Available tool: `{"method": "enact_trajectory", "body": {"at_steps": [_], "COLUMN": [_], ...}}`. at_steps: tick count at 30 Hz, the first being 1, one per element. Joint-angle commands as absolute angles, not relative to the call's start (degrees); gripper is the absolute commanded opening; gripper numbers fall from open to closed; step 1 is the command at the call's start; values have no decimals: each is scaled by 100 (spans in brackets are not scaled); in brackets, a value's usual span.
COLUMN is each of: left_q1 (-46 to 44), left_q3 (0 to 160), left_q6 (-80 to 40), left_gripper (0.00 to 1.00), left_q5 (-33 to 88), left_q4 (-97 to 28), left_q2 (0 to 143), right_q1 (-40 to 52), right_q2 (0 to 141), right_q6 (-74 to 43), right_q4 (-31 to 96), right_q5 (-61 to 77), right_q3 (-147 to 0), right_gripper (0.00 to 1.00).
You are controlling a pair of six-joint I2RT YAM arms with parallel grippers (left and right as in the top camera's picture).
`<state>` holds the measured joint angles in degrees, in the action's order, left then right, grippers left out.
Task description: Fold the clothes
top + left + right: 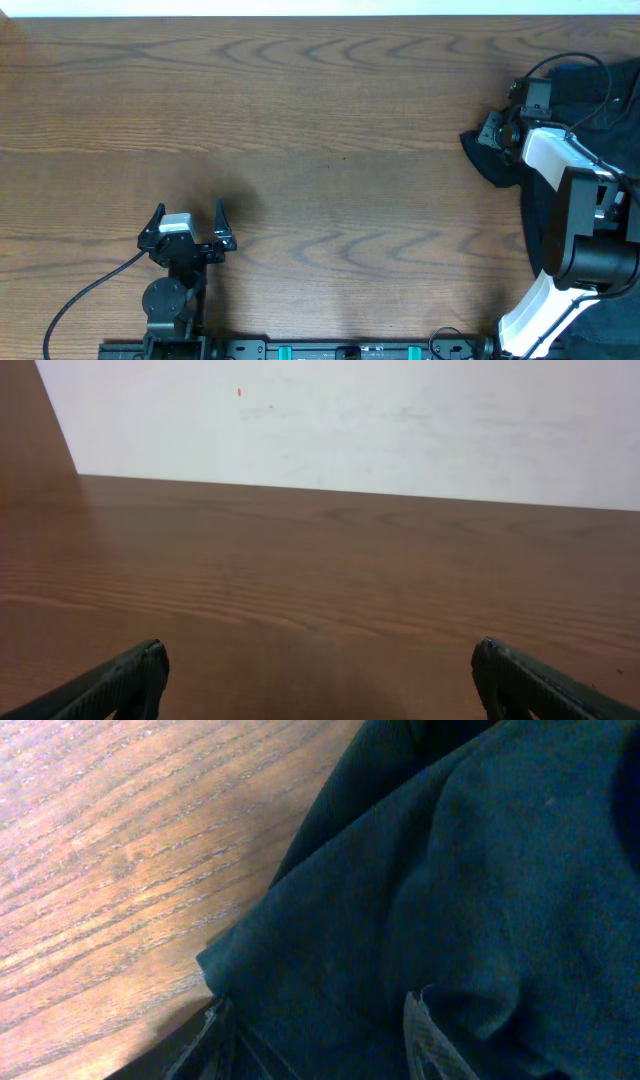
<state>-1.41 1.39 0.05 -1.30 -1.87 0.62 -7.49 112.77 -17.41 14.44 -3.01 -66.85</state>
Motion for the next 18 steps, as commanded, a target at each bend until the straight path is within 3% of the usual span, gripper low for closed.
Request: {"method": "enact_trajectory", "body": {"at_steps": [1,10,18], "left_q1": [-169,-169,-169], "left_q3": [23,23,23], "left_q6": [62,60,60], "left_gripper": [98,98,98], "left_q5": [-217,-217,-217], "left_q4": [-401,-401,-401], "left_q2": [30,30,30], "right_q1": [-849,-1024,-1726], "right_q2": [11026,10652,10628], "right_q6": [-1750,-2023,-2786], "right_q4": [1492,2150,2095], "right_q5": [-320,-764,202], "right_q3": [-6899,-7264,-7264], "right_gripper": [53,54,53]}}
